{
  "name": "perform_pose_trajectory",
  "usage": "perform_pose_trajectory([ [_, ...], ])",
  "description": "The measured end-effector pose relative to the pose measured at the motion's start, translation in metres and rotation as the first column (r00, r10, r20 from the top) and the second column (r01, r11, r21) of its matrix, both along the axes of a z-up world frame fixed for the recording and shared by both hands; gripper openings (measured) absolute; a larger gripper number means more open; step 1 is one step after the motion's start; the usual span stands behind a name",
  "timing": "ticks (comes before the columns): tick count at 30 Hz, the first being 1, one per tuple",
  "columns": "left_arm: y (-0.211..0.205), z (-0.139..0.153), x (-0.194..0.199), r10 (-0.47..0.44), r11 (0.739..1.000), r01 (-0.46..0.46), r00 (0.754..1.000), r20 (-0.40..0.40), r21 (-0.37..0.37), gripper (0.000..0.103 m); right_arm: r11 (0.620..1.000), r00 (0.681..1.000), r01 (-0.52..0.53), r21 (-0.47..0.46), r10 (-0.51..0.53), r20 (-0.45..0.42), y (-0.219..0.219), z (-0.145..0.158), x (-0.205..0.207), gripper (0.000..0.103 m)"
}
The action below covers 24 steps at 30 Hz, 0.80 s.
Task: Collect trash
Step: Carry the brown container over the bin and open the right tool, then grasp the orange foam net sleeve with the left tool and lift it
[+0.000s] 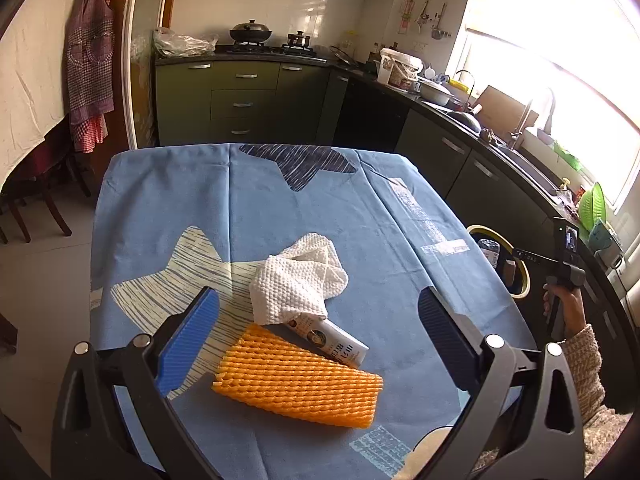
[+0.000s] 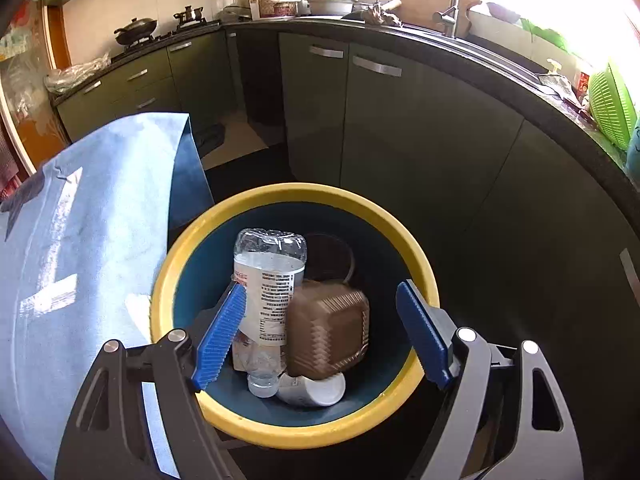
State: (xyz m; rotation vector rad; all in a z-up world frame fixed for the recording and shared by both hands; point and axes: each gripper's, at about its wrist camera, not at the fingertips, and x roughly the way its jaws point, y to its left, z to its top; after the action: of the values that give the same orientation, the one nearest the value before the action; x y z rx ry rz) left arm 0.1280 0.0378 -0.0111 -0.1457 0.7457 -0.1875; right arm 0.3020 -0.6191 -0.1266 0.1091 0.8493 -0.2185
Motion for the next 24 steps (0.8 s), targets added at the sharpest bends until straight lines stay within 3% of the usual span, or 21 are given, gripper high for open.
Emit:
perform_pose_trajectory([
  [7,0.011,-0.008,0.002,0.031,0.999,-0.031,0.999,-0.037,-0.008,0.096,0.992,0.991,-0.107,0.073,0.100,0.092,0.033,0.030,-0.046,0.079],
  [13,0.019,-0.034,0.013,0.030,0.999,-0.035,0.990,-0.140,-0.033,0.096,0.966,0.969,-0.234,0.112,0.222,0.110,0.075,0.040,-0.078,0.082],
  [18,0.031,-0.060,0.016,0.048,0.994,-0.072,0.965,-0.256,-0.086,0.096,0.945,0.953,-0.295,0.141,0.280,0.115,0.101,0.041,-0.091,0.082],
  [24,0.031,-0.081,0.000,0.043,0.986,-0.095,0.941,-0.337,-0.139,0.096,0.930,0.940,-0.334,0.156,0.318,0.120,0.116,0.040,-0.094,0.082],
])
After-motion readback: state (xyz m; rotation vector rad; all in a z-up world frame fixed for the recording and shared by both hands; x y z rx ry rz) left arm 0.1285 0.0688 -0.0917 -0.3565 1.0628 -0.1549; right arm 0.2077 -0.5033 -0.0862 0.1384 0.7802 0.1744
